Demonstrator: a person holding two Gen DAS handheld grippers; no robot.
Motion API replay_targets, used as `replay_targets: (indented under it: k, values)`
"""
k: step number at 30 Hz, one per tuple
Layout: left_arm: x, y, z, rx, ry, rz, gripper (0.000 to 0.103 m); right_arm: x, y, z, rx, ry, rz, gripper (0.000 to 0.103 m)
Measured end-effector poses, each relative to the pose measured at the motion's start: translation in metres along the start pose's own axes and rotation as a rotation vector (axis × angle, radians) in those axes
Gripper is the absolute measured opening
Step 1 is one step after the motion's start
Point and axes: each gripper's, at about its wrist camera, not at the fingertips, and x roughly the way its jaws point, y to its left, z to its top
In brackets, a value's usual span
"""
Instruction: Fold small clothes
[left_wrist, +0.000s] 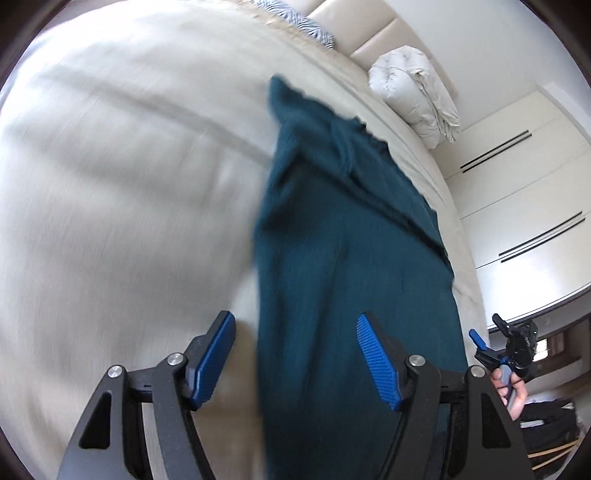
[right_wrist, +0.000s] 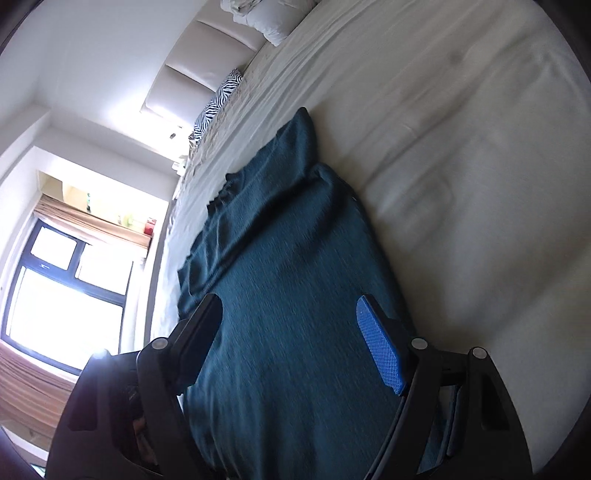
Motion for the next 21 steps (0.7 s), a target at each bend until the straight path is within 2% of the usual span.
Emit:
replay_targets:
  k: [5, 8, 18, 19, 21]
  values:
    - [-0.022, -0.002, -0.042, 0.025, 0.026, -0.004, 0.070, -0.029, -0.006, -0.029, -0.030, 0.013, -0.034, 0.075]
    - [-0.028, 0.000, -0.055, 0.036, 0.047, -0.010, 0.068, -0.039, -0.009, -0.041, -0.037, 0.021, -0.046, 0.075]
    - [-0.010, -0.015, -0.079, 0.083, 0.146, -0.004, 0.063, -0.069, -0.024, -0.056, -0.019, 0.012, -0.108, 0.075]
    - [-0.009, -0.015, -0.078, 0.081, 0.147, -0.005, 0.061, -0.071, -0.027, -0.056, -0.016, 0.014, -0.121, 0.075]
    - [-0.007, -0.016, -0.077, 0.083, 0.159, 0.003, 0.041, -0.079, -0.033, -0.057, -0.013, 0.024, -0.159, 0.075]
